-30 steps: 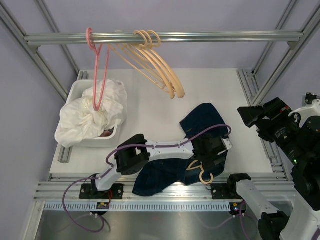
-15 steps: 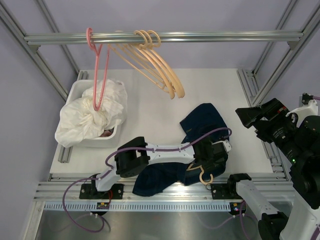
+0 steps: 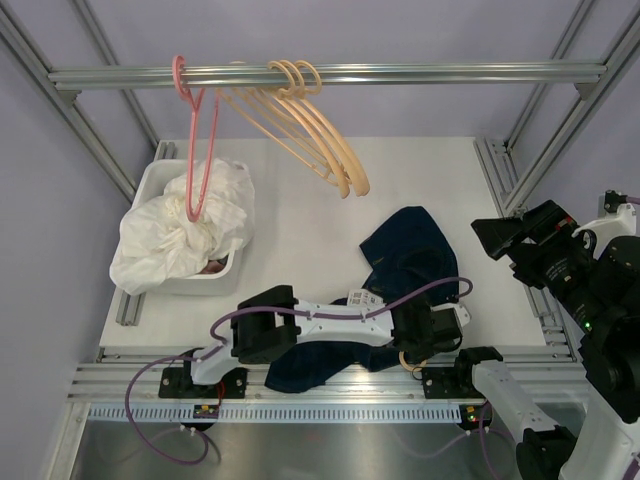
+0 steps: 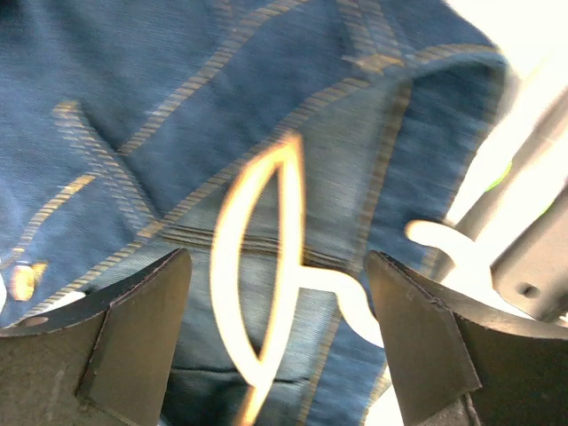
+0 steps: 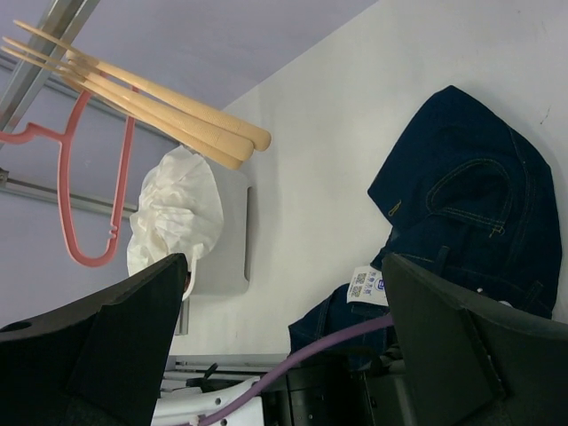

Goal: Remove the skirt from the hanger
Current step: Pick up the hanger at the center of the board.

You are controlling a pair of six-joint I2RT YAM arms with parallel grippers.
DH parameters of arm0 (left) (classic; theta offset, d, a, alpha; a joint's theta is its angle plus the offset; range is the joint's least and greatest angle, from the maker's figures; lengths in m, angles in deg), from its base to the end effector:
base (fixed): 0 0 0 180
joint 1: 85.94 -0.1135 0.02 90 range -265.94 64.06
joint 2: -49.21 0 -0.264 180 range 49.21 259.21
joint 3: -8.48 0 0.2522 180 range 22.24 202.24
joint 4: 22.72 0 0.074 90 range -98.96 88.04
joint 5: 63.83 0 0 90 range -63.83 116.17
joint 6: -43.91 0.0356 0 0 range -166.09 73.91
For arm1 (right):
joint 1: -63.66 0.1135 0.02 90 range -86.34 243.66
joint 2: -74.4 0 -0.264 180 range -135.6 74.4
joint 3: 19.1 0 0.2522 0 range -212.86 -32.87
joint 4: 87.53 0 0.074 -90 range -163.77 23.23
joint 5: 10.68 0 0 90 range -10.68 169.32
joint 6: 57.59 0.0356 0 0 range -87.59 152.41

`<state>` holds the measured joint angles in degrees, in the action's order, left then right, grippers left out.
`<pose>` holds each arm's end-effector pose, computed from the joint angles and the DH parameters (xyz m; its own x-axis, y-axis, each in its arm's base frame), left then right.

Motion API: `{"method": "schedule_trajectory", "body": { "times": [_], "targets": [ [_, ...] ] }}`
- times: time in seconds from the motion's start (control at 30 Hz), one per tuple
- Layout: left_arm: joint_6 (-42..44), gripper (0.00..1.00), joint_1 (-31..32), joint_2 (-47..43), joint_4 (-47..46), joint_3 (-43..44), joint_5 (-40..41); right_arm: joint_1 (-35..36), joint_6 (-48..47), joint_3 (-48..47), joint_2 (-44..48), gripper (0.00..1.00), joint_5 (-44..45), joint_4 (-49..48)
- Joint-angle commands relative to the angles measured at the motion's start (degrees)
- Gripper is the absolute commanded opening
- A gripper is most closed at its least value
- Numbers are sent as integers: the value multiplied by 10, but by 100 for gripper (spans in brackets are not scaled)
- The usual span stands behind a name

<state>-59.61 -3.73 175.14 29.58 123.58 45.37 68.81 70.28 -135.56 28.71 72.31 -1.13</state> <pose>0.0755 -0.4653 0.1839 -0.3316 0.7950 -0.5080 0.8619 0.4743 0.1796 0.0235 0.0065 0.5111 -0.3384 0.5813 -0.7400 0.0020 0.7869 0.6171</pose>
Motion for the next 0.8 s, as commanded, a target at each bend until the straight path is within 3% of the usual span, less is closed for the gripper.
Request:
{"method": "schedule_trajectory", "body": {
  "times": [0.0, 0.5, 0.6, 0.77],
  "targets": [
    [-20, 83, 5, -31, -22, -7, -12, 2, 4, 5, 3, 99, -6, -22],
    [19, 83, -29, -8, -20, 17, -50, 2, -3, -5, -1, 99, -1, -17],
    [17, 79, -38, 3, -22, 22, -100, 2, -2, -6, -1, 99, -1, -21],
    [11, 69, -36, 11, -26, 13, -114, 3, -2, -8, -1, 99, 1, -21]
  ]
}}
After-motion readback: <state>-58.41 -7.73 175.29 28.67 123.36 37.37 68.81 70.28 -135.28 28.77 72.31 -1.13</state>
